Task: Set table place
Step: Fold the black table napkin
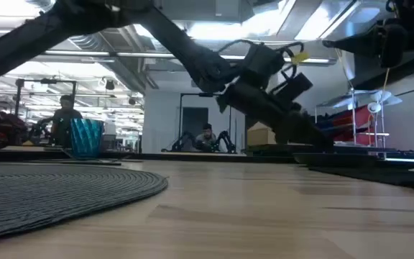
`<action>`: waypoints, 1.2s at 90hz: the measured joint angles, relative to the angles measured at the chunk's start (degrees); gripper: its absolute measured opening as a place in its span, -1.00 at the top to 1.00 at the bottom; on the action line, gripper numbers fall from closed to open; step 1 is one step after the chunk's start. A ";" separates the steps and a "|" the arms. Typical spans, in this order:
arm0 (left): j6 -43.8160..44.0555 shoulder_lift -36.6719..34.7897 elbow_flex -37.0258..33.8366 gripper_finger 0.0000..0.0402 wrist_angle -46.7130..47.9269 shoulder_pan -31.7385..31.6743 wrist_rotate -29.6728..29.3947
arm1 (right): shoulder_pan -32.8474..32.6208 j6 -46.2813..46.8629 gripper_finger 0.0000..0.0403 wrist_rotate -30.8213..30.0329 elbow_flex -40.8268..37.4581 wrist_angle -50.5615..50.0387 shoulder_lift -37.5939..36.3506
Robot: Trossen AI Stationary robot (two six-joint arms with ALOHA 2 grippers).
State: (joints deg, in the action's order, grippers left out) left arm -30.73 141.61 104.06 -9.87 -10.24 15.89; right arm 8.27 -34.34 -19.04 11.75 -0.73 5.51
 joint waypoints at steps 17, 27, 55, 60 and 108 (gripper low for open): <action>-2.02 1.99 1.96 1.00 0.22 -0.04 0.03 | 0.00 -0.01 1.00 -0.03 0.00 -0.48 0.01; -2.67 2.28 2.05 1.00 1.51 -0.23 0.03 | 0.00 -0.01 1.00 -0.03 0.00 -0.93 0.01; -11.41 1.88 2.26 1.00 13.54 -0.41 -1.74 | 0.00 -0.03 1.00 -0.03 0.00 -0.92 -0.01; -12.15 1.76 2.41 1.00 16.07 -0.31 -2.08 | 0.00 -0.05 1.00 -0.03 0.00 -0.95 0.01; -1.80 -1.80 2.55 1.00 48.79 0.88 -3.79 | 0.00 -0.06 1.00 0.14 0.00 -2.50 0.01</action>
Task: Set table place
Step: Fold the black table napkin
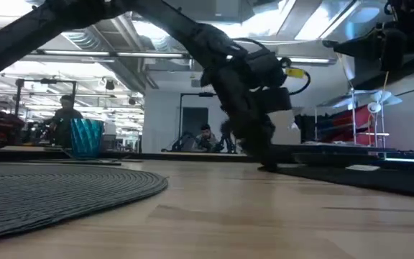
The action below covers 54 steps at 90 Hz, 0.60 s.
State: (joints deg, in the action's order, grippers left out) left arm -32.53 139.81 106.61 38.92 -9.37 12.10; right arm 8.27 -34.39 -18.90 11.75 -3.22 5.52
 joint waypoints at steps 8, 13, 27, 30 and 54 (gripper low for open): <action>0.70 -0.64 0.00 1.00 5.94 -0.11 0.03 | 0.00 0.00 1.00 0.02 0.00 -0.57 -0.02; 0.87 -0.90 0.00 1.00 9.82 -0.16 0.04 | 0.00 0.00 1.00 0.02 0.00 -1.06 -0.02; 1.55 -1.73 0.07 1.00 18.66 -0.12 -0.08 | 0.00 0.00 1.00 0.11 0.00 -1.66 -0.02; 1.71 -2.01 0.03 1.00 19.81 -0.03 -0.42 | 0.00 0.02 1.00 0.45 0.00 -1.64 0.00; 2.48 -8.22 -1.07 1.00 18.07 1.06 -6.29 | 0.00 -0.02 1.00 3.69 -0.02 -1.32 -0.02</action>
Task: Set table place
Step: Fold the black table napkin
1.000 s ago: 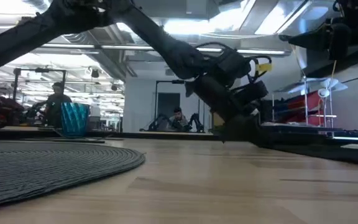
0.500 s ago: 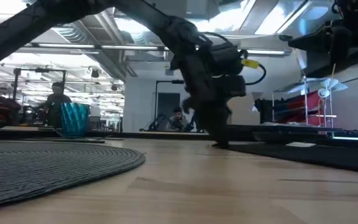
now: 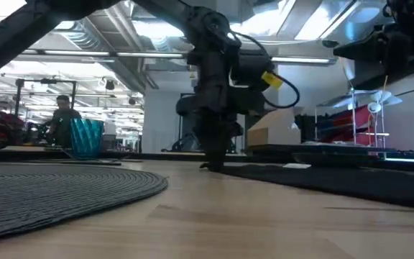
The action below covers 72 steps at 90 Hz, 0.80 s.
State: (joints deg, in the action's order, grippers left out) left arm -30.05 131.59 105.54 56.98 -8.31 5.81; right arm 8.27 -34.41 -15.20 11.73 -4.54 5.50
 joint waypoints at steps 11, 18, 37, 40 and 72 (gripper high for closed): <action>0.71 -2.74 -0.05 1.00 -3.13 -0.35 -1.33 | 0.00 -0.44 1.00 1.65 0.00 0.09 0.00; -0.54 -3.34 0.25 1.00 -3.59 -0.66 -0.90 | 0.00 -0.57 1.00 1.93 0.00 0.30 0.02; -4.82 -3.16 0.19 1.00 -6.13 -0.53 -0.83 | 0.00 -0.57 1.00 2.38 0.00 0.53 0.01; -4.84 -3.38 0.19 1.00 -7.38 -0.46 -0.73 | 0.00 -0.58 1.00 2.38 0.00 0.54 0.00; -11.96 -1.33 0.33 1.00 -22.35 -1.88 -0.18 | 0.00 -0.51 1.00 2.38 0.00 0.62 0.00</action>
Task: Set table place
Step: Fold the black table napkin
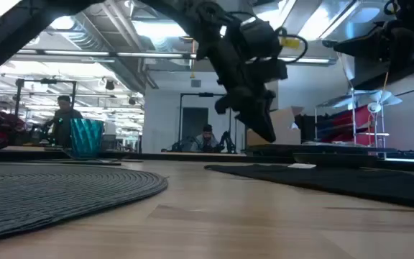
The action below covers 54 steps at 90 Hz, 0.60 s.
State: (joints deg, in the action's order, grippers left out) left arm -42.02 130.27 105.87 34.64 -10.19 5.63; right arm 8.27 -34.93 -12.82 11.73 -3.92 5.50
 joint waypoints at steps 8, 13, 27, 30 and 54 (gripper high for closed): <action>0.19 1.96 -0.03 1.00 1.30 -1.11 -0.04 | 0.00 0.04 1.00 0.00 0.00 0.00 0.00; 1.26 2.63 -0.03 1.00 1.75 -1.74 -0.06 | 0.00 0.05 1.00 0.00 0.00 -0.03 0.02; 2.16 3.09 -0.13 1.00 4.11 -2.74 -0.39 | 0.00 0.07 1.00 0.00 0.00 0.02 0.01; 2.18 3.09 -0.44 1.00 4.06 -2.74 -0.94 | 0.00 0.07 1.00 0.00 0.00 -0.07 0.02; 7.36 2.57 -0.35 1.00 14.64 -2.83 -2.71 | 0.00 0.10 1.00 -0.01 0.00 -0.15 0.00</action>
State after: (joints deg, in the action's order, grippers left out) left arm -34.65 132.84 105.51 49.28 -13.02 2.92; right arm 8.27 -34.83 -12.83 11.73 -4.07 5.50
